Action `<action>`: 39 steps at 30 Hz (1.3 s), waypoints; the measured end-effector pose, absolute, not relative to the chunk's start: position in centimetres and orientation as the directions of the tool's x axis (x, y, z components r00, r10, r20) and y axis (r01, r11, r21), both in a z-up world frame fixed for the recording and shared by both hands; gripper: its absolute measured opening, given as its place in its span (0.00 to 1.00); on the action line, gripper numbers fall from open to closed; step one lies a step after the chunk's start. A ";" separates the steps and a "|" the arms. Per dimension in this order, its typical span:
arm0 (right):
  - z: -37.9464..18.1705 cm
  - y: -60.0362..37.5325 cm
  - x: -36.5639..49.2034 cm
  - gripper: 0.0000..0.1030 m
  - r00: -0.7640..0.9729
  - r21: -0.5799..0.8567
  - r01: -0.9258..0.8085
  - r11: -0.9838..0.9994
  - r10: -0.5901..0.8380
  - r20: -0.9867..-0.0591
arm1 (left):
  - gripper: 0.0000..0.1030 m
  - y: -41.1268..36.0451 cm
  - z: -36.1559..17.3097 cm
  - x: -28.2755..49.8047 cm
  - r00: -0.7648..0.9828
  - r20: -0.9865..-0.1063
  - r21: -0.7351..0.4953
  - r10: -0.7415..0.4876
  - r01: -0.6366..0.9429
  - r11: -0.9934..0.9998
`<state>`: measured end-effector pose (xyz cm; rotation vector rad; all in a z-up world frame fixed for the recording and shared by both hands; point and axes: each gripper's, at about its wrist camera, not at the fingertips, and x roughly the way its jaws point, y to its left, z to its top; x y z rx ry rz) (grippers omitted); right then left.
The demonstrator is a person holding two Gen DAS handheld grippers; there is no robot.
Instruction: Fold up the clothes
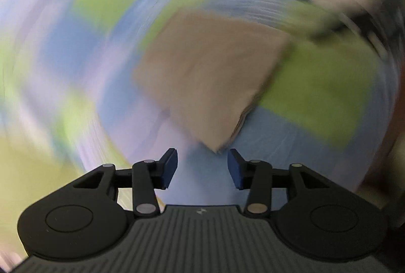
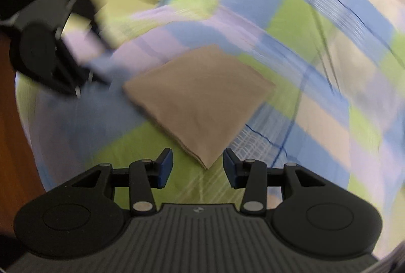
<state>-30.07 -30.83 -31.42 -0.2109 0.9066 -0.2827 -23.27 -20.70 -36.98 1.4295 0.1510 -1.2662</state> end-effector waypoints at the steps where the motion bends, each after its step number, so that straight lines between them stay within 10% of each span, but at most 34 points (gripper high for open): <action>1: -31.9 -30.8 -29.8 0.38 0.578 -0.320 0.120 0.940 -0.328 -0.747 | 0.50 -20.3 -37.8 -23.6 0.398 -0.722 0.662 -0.566 0.636 -0.396; 17: -36.1 -31.3 -28.2 0.38 0.557 -0.400 0.011 0.917 -0.338 -0.759 | 0.44 -20.4 -44.1 -23.7 0.341 -0.665 0.744 -0.664 0.374 -0.554; 20: -36.3 -31.2 -28.2 0.39 0.560 -0.403 0.021 0.915 -0.344 -0.754 | 0.20 -20.6 -44.0 -23.3 0.330 -0.670 0.738 -0.665 0.392 -0.549; 24: -36.4 -31.2 -28.3 0.40 0.568 -0.414 0.018 0.910 -0.350 -0.745 | 0.10 -21.0 -43.2 -22.8 0.325 -0.664 0.738 -0.674 0.433 -0.518; 39: -39.4 -29.7 -28.5 0.23 0.624 -0.655 -0.209 0.726 -0.417 -0.661 | 0.09 -22.1 -41.9 -21.5 0.281 -0.720 0.662 -0.635 0.554 -0.505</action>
